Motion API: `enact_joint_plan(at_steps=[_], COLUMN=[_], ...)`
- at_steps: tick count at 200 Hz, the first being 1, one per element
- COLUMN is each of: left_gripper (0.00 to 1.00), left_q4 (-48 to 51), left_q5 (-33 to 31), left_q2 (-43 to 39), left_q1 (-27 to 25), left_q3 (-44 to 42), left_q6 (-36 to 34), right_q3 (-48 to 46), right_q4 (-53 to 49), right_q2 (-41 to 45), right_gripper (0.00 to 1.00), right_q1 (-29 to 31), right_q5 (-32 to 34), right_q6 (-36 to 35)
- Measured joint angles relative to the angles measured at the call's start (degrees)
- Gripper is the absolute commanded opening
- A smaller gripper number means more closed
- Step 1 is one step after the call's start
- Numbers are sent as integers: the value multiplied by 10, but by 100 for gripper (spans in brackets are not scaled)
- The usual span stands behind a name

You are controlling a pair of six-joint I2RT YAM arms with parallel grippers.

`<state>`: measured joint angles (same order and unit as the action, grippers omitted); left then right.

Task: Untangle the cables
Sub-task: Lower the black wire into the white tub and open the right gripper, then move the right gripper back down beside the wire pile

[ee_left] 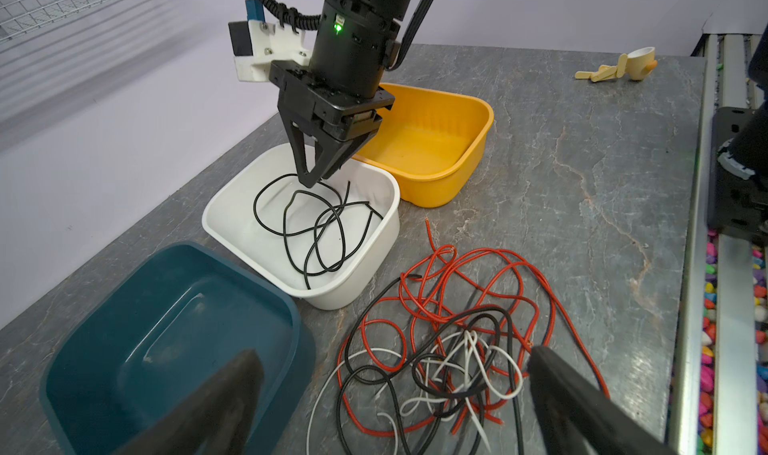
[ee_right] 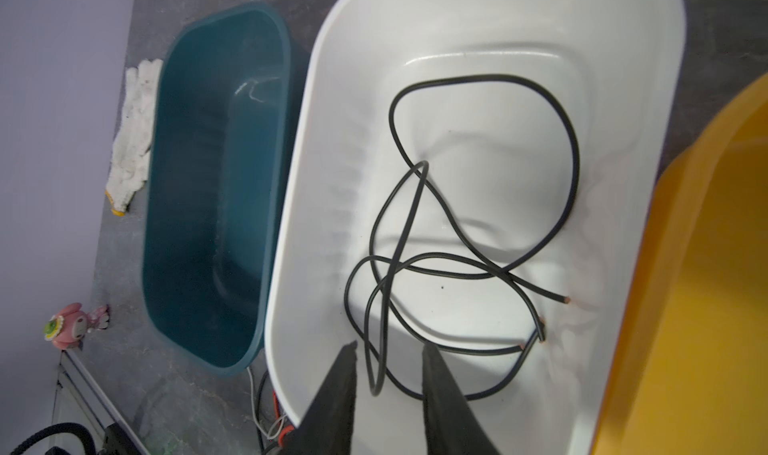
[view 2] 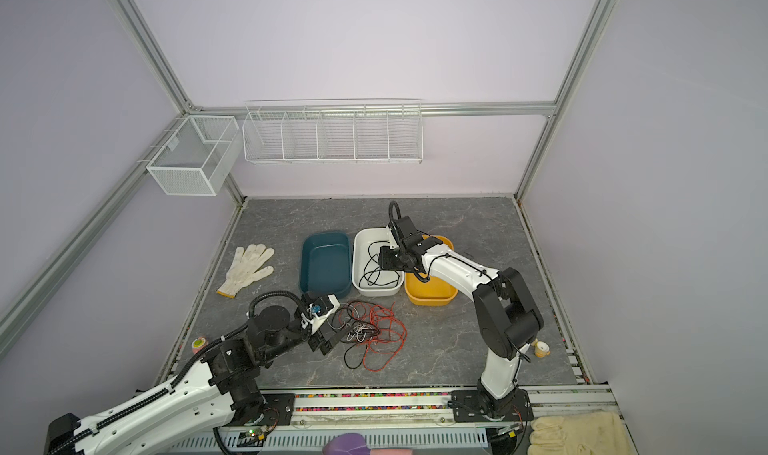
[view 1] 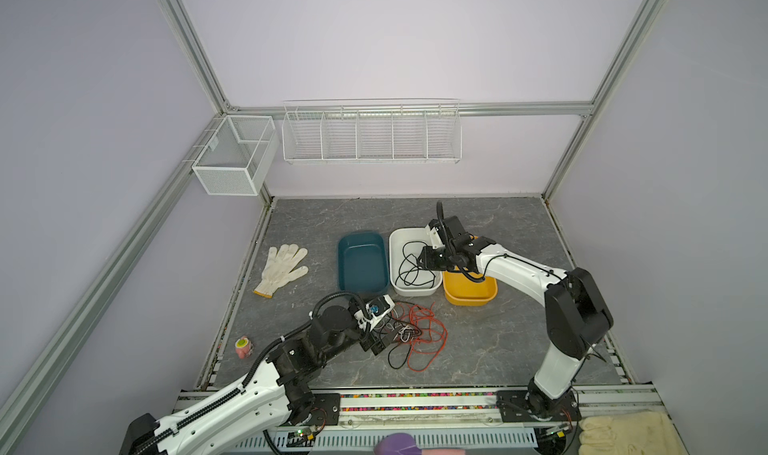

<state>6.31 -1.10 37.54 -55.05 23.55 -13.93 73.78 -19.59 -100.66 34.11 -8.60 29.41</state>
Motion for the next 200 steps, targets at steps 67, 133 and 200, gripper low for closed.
enact_joint_plan(at_steps=[67,133,200], left_gripper=[99,99,99], left_q4=[29,143,184], left_q5=[-37,-93,-99], left_q2=[6,79,72], left_q1=[0,0,0], left_q3=[23,218,161], left_q6=[52,176,401], right_q3=[-28,-119,-261], right_q4=[-33,-92,-126], right_q2=[116,289,476], right_gripper=[64,98,88], right_q1=[9,50,84], right_q5=[17,53,110], right_q6=[-26,-64,-65])
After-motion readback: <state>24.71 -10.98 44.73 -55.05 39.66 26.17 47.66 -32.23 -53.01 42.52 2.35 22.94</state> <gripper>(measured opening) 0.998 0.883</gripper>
